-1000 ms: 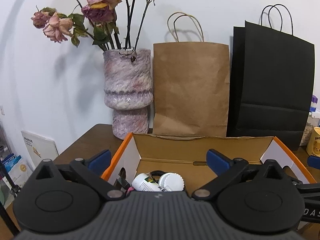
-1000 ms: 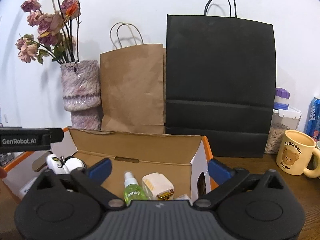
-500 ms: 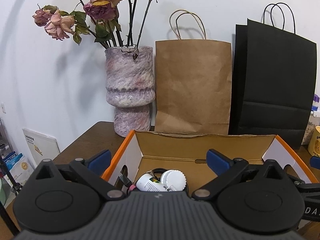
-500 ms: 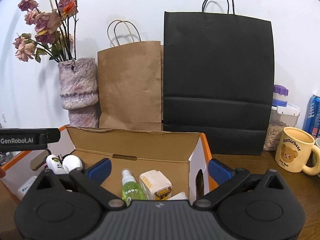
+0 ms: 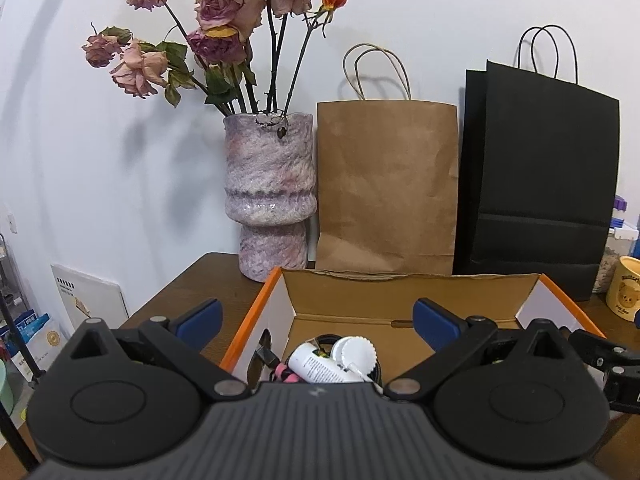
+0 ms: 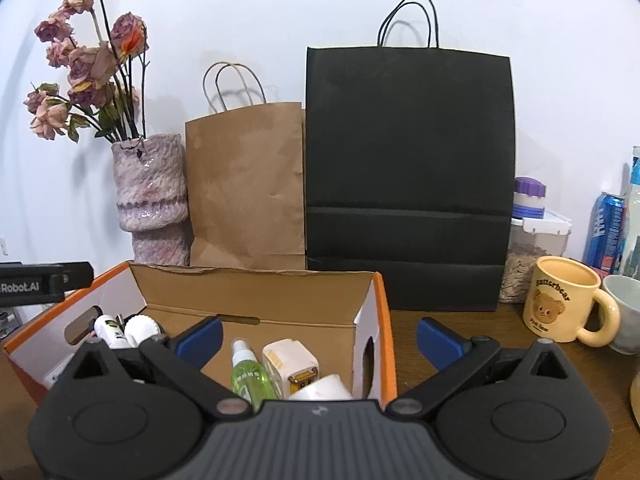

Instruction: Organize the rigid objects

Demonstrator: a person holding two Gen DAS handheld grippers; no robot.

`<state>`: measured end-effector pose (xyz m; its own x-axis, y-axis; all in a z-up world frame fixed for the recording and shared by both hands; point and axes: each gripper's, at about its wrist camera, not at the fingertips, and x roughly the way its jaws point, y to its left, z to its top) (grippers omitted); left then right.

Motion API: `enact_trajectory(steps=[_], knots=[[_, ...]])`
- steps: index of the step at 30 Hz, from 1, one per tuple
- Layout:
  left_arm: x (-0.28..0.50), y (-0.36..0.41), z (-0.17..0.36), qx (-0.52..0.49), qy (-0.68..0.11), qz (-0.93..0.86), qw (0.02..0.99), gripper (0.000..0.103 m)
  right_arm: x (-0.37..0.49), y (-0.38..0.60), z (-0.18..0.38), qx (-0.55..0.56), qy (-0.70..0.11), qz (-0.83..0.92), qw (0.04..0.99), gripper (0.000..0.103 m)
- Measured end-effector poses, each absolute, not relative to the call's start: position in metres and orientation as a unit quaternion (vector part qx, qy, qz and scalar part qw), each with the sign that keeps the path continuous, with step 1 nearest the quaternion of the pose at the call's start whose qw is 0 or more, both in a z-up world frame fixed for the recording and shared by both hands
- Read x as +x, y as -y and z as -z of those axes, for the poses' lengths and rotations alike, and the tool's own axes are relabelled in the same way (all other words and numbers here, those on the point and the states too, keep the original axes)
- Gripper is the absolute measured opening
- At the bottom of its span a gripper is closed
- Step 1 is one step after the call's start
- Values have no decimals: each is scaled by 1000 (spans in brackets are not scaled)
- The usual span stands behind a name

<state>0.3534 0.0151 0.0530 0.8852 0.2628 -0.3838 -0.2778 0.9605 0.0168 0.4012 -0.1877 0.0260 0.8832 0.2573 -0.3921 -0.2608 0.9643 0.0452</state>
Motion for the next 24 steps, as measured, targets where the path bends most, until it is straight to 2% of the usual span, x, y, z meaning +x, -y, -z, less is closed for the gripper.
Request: enact_trajectory(steps=[24], knots=[[238,-1,-76,-14,-183,-108,977,103,289,217,-57,4,-183,-132,974,103]])
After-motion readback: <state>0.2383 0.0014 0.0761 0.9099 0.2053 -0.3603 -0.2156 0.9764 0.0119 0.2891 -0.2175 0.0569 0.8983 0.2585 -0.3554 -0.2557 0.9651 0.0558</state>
